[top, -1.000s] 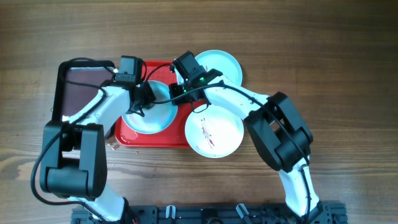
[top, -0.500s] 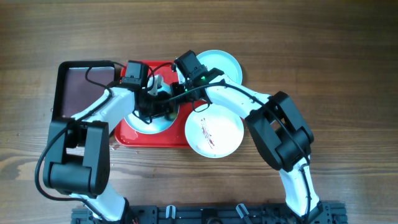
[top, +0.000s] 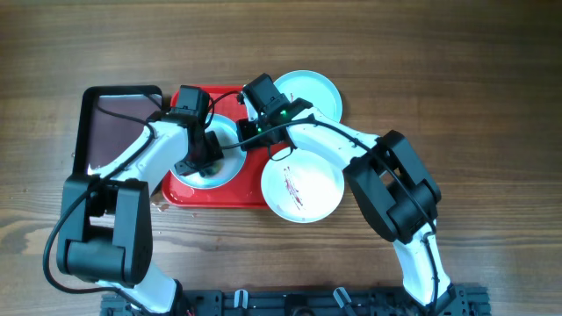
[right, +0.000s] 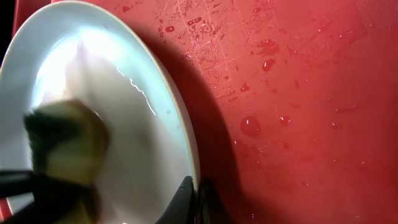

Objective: Clean dirty plates on tray and stack at the side
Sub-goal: 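Scrub the plate surface with the sponge in the left gripper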

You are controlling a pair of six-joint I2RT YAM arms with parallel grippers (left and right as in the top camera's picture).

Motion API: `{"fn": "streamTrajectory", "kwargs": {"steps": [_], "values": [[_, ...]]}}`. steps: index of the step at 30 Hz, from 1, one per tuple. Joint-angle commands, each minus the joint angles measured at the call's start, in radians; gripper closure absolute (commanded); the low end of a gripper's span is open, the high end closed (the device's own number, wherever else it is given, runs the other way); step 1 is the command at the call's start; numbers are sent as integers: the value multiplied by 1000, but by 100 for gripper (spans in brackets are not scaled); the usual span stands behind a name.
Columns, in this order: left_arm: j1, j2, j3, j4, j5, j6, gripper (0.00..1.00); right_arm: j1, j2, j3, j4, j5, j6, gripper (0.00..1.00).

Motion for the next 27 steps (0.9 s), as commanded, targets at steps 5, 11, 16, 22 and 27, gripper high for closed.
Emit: {"fn": "streamTrajectory", "kwargs": {"steps": [5, 11, 16, 22, 27], "values": [[27, 60, -32, 69, -403, -118, 96, -13, 26, 2, -6, 18, -4, 96], [27, 60, -31, 224, -438, -117, 96, -13, 26, 2, -3, 18, -5, 96], [26, 60, -31, 338, -330, -117, 95, -13, 26, 2, -2, 19, -5, 96], [5, 60, -31, 412, 24, -110, 96, -13, 26, 2, -2, 21, -5, 95], [-23, 60, -31, 462, 229, -111, 96, -13, 26, 2, -1, 21, -6, 96]]}}
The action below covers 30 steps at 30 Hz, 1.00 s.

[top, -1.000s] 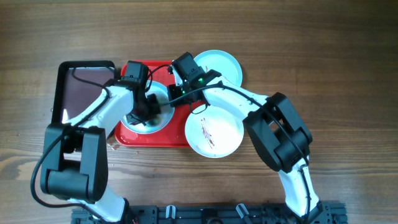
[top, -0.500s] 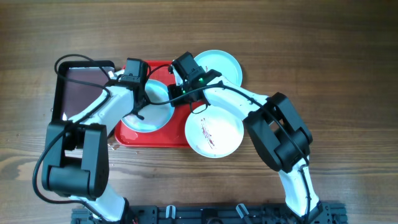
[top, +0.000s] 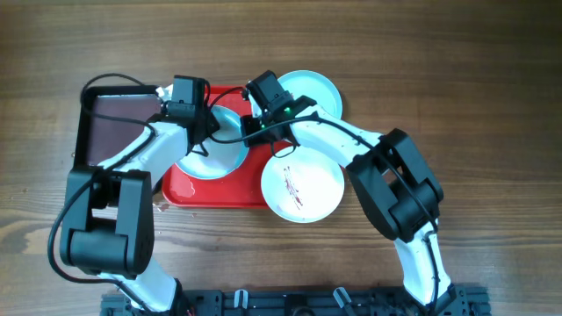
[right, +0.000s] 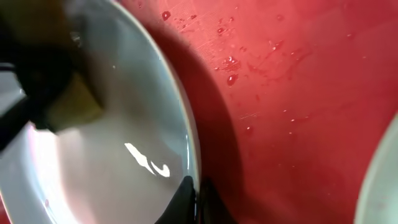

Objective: Clean dirty plates on tray and stack at the side
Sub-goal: 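Scrub the plate surface with the sponge in the left gripper, then lift the cleaned plate with the right gripper, retract left gripper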

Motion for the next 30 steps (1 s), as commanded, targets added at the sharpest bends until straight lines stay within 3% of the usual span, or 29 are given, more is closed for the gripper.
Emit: {"fn": "streamTrajectory", "kwargs": {"steps": [1, 10, 17, 24, 30], "values": [[-38, 24, -11, 32, 259, -18, 96, 5, 26, 2, -6, 5, -13, 96], [30, -21, 13, 21, 229, -20, 96, 5, 26, 2, -10, 4, -13, 96], [193, -159, 71, -163, 211, -10, 96, 5, 26, 2, -14, 1, -12, 95], [320, -342, 82, -325, 202, 98, 96, 5, -18, 14, -48, 2, 11, 96], [369, -406, 81, -456, 189, 131, 96, 21, -114, 32, -161, 188, 6, 96]]}}
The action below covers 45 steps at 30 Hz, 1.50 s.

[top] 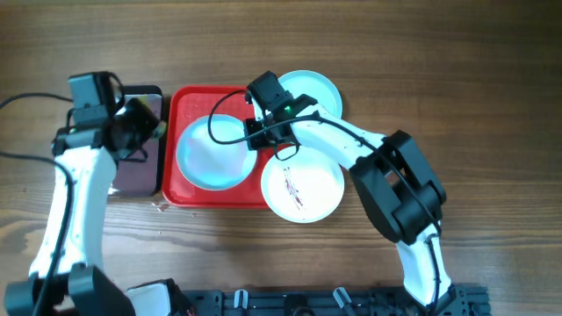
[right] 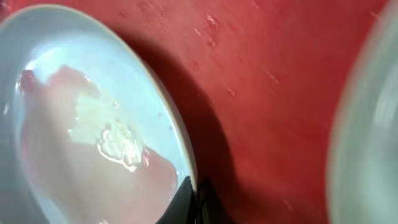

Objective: Clean dirty plates on tray and stack at the side
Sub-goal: 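Lift the cleaned plate with the right gripper, retract left gripper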

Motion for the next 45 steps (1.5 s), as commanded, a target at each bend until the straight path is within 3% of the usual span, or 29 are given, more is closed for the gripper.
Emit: {"fn": "streamTrajectory", "kwargs": {"steps": [1, 9, 14, 19, 29, 37, 42, 45], "values": [[26, -19, 17, -60, -12, 68, 96, 26, -105, 26, -44, 196, 2, 96], [28, 24, 10, -101, -15, 65, 96, 182, -219, 26, -46, 729, -28, 96], [28, 37, 10, -85, -15, 34, 96, 311, -222, 25, 2, 1115, -175, 96], [28, 38, 10, -83, -15, 34, 96, 391, -222, 25, 68, 1347, -284, 96], [28, 38, 10, -93, -10, 3, 96, 436, -222, 25, 326, 1662, -606, 96], [28, 38, 10, -99, -10, 3, 96, 436, -222, 25, 582, 1699, -882, 96], [28, 38, 10, -102, -10, 3, 96, 436, -222, 25, 624, 1698, -901, 96], [28, 38, 10, -102, -10, 4, 96, 436, -222, 14, 607, 1698, -837, 96]]}}
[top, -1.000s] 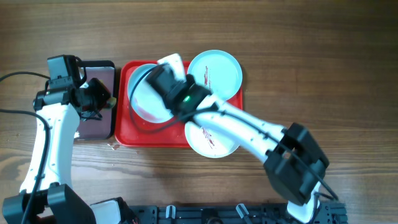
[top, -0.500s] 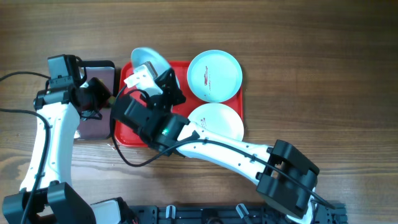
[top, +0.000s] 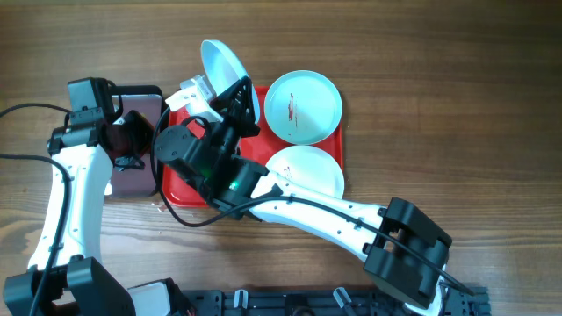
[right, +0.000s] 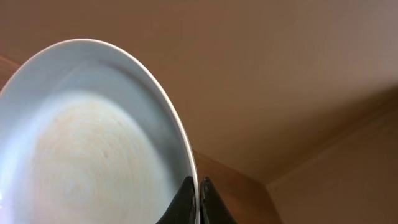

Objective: Clean dirty plates on tray and stack at the side
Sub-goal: 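Lift the cleaned plate with the right gripper, retract left gripper, then carry the plate right and set it on the table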

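Note:
My right gripper (top: pixel 237 93) (right: pixel 198 186) is shut on the rim of a pale plate (top: pixel 220 61) (right: pixel 93 137). It holds the plate high above the table, tilted on edge, and its face looks clean. A plate with a small red smear (top: pixel 303 105) lies at the right end of the red tray (top: pixel 173 190). A white plate (top: pixel 309 169) lies below it, partly under my right arm. My left gripper (top: pixel 130 139) hangs over the dark tray (top: pixel 140 98). Its fingers are a dark blur and no sponge shows.
The dark tray sits left of the red tray, with a cable trailing off to the left. My raised right arm covers much of the red tray's middle. Wooden table lies on all sides.
The right gripper, still shut on the plate's rim, has lifted the plate from the red tray to high above it, tilted up. The left gripper has stayed over the dark tray.
At first the left gripper pressed a sponge into the plate on the red tray while the right gripper pinched its rim. It was still on the plate later. Then it was over the dark tray with the sponge, leaving the plate wet. Now the plate is lifted.

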You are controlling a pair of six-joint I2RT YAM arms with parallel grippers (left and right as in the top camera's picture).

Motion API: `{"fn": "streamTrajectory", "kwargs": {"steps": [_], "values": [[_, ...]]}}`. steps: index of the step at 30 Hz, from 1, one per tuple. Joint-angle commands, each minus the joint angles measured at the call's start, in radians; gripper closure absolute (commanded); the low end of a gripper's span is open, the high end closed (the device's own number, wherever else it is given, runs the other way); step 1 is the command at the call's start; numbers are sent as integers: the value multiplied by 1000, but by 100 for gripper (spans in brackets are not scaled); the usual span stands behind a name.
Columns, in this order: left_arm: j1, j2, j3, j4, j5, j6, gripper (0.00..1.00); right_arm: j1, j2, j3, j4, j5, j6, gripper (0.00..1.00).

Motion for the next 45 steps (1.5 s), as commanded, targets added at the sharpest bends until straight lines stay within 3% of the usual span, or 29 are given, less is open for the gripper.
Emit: {"fn": "streamTrajectory", "kwargs": {"steps": [1, 4, 8, 12, 16, 22, 26, 35, 45], "values": [[5, 8, 8, 2, -2, -11, 96, 2, -18, 0, -25, 31, 42, 96], [5, 8, 8, 2, -2, -11, 96, 2, -18, -11, -181, -97, 137, 96], [5, 8, 8, 2, -2, -11, 96, -17, -18, -11, -481, -452, 354, 96], [5, 8, 8, -1, -2, -11, 96, -53, -59, -11, -581, -605, 523, 96], [5, 8, 8, -1, -2, -11, 96, -152, -179, -11, -645, -883, 639, 96], [5, 8, 8, -2, -2, -10, 96, -478, -311, -11, -714, -1411, 695, 96], [5, 8, 8, -13, -2, -10, 96, -728, -313, -14, -797, -1650, 695, 96], [5, 8, 8, -21, -2, -10, 96, -1131, -299, -164, -914, -1672, 718, 96], [5, 8, 8, -20, -3, -9, 96, -1353, -294, -486, -760, -1658, 743, 96]]}}
